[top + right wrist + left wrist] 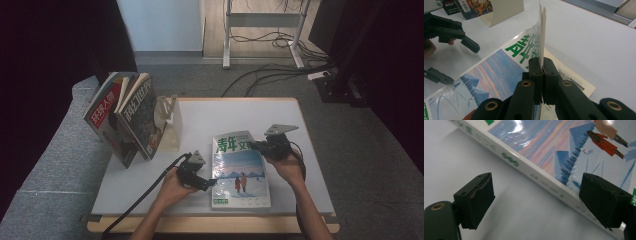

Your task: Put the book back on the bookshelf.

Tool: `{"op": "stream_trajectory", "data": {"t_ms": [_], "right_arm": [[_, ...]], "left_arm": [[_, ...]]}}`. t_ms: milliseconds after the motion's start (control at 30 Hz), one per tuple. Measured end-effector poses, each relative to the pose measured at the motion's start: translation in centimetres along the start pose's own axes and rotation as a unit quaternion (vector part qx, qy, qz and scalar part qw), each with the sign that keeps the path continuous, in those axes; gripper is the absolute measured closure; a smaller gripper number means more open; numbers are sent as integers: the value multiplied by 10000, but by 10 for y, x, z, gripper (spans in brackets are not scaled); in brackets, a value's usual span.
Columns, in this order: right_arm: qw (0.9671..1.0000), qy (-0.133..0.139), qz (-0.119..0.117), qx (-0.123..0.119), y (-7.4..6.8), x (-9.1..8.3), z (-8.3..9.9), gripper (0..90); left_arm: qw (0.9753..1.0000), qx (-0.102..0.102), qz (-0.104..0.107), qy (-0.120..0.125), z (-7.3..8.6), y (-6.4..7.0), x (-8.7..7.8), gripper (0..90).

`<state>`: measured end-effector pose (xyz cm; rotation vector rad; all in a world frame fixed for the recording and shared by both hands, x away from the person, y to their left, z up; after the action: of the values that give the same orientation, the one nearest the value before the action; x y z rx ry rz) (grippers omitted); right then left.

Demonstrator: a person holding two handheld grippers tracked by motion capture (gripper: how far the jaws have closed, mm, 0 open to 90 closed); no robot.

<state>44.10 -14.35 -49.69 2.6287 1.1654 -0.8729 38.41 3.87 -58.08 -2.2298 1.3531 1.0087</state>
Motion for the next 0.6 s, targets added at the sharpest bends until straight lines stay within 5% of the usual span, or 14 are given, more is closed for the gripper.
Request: {"op": "stream_trajectory", "data": {"t_ms": [333, 600], "right_arm": [[9999, 43, 52, -145, -1, -9, 1, 862], [9997, 81, 71, -232, -2, -14, 1, 862]], "left_arm": [[9994, -49, 335, 1, -4, 9, 9, 135], [9961, -169, 869, 0, -2, 19, 17, 138]]}}
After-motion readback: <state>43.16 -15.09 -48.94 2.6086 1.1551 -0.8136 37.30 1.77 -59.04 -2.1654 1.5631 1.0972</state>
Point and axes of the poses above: each handheld gripper's, and its own axes: x roughly forward along the jaws, z roughly out of its underside, y roughly to its right, the point moved 10 cm from there along x, roughly forward along the jaws, and after that the axes turned 3 degrees about x, right-handed, at the moved point
